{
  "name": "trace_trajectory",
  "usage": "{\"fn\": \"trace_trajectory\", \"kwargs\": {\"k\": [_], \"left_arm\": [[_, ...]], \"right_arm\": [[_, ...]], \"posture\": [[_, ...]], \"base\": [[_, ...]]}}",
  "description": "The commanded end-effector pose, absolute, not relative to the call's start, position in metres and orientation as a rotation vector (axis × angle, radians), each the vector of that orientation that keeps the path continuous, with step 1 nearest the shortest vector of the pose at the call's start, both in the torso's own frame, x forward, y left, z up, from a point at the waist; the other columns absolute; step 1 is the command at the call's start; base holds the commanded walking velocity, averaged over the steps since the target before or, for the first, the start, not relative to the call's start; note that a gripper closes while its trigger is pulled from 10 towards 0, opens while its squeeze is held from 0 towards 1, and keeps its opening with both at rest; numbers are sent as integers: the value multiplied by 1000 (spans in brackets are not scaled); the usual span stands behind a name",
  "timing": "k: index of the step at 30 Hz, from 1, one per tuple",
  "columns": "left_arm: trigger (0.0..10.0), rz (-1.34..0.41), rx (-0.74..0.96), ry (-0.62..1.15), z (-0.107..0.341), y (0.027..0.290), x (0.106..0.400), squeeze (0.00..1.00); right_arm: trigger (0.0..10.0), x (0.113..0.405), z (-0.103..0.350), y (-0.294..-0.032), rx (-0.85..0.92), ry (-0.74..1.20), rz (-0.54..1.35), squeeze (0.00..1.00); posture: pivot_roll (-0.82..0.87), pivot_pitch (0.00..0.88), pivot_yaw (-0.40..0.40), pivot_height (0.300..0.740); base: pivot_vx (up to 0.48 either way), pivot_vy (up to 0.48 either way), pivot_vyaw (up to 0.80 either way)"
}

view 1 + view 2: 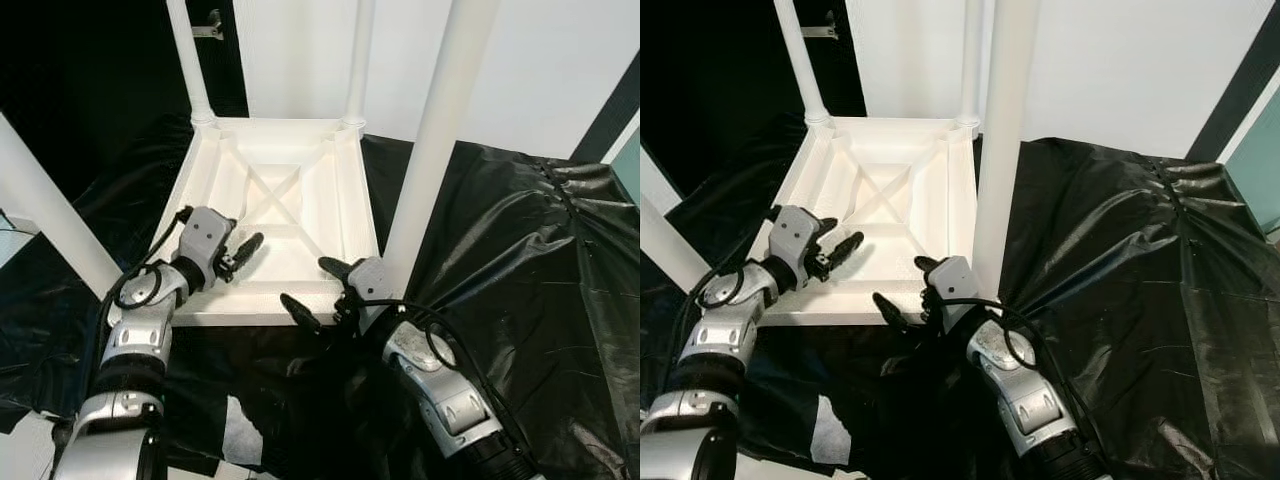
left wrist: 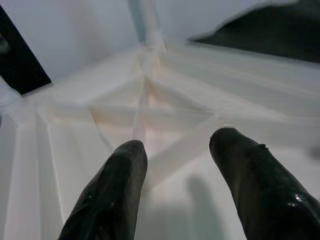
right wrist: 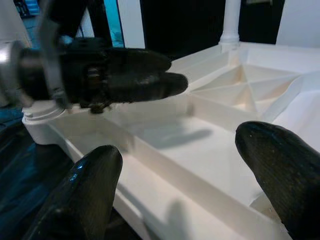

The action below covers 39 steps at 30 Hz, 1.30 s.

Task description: Building children table

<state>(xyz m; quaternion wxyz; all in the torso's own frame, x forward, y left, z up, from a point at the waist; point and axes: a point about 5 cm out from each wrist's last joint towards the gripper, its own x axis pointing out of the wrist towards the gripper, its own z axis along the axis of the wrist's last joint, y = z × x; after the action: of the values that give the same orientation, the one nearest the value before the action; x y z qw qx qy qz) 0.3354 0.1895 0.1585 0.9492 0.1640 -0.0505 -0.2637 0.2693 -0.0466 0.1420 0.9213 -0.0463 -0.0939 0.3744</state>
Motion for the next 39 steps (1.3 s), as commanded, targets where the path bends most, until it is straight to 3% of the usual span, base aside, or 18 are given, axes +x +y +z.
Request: {"fn": "trace_trajectory", "kwargs": {"k": [1, 5, 11, 20, 31, 39], "left_arm": [[10000, -482, 283, -108, 158, 187, 331, 0], [10000, -513, 277, -116, 157, 180, 324, 0], [10000, -758, 274, -108, 150, 155, 289, 0], [10000, -910, 164, -69, 159, 160, 262, 0], [10000, -957, 185, 62, 151, 180, 244, 0], [10000, -931, 137, 84, 145, 175, 240, 0]], "right_arm": [[10000, 269, 142, -53, -96, -200, 754, 0], [10000, 265, 143, -53, -76, -213, 777, 0], [10000, 249, 137, -49, -75, -192, 911, 0], [10000, 246, 138, -61, -40, -161, 982, 0], [10000, 244, 133, -85, -31, -73, 1086, 0], [10000, 239, 128, -87, -39, -51, 1093, 0]], "posture": [[37, 0, -36, 740], [43, 0, -38, 740], [56, 0, -47, 740], [58, 0, -37, 740], [55, 0, -22, 740], [52, 0, -25, 740]], "base": [[0, 0, 0], [0, 0, 0], [0, 0, 0], [0, 0, 0], [0, 0, 0], [0, 0, 0]]}}
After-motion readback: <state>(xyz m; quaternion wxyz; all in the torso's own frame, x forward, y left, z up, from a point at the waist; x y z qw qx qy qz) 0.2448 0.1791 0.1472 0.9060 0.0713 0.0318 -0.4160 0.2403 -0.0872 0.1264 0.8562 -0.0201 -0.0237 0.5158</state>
